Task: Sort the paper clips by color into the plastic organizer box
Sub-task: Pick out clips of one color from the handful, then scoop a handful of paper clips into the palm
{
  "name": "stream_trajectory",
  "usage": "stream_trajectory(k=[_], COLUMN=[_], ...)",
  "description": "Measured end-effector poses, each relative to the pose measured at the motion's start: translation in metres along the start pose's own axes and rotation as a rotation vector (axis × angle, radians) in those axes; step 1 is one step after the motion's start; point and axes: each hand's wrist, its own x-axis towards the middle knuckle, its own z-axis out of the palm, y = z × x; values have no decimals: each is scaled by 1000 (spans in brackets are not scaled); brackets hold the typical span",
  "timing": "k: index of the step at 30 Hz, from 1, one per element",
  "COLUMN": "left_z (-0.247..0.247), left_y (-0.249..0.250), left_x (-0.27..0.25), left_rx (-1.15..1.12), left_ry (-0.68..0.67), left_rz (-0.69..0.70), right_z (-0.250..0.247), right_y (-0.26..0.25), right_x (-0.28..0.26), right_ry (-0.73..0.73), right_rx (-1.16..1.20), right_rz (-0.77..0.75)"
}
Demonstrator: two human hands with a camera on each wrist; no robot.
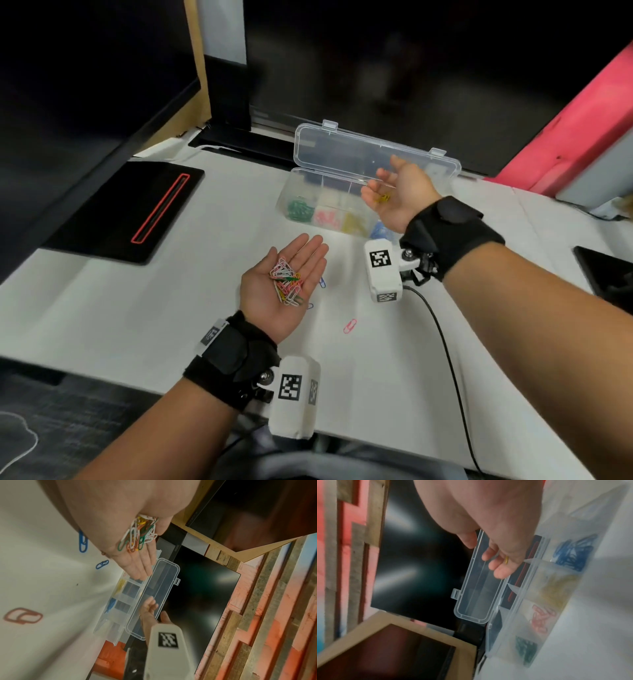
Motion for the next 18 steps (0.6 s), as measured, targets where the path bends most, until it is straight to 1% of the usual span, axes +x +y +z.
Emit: stream_trajectory(k=[4,7,10,12,14,16,18], left_z=[-3,-5,-4,-3,-2,0,5], left_y=[4,6,5,5,5,3,-2], left_x=[-1,-1,-2,-2,-1,0,3], left_rx=[0,1,16,24,17,-10,-56], left_ry=[11,5,-11,-11,-13,-11,-23], left_rz=[18,18,9,9,6,1,-16], right_z=[9,11,11,6,-4,-15,-23], right_y=[-2,-4,-2,5,17,31,46], right_x=[22,20,-7,-35,-59,-79,-95], right_ry=[-30,-55,-35,-70,-117,-161,-213], right_rx=[-306,-388,-408,-493,-658,-811,-881], right_rz=[18,14,-132,-214,-234,-207,-169])
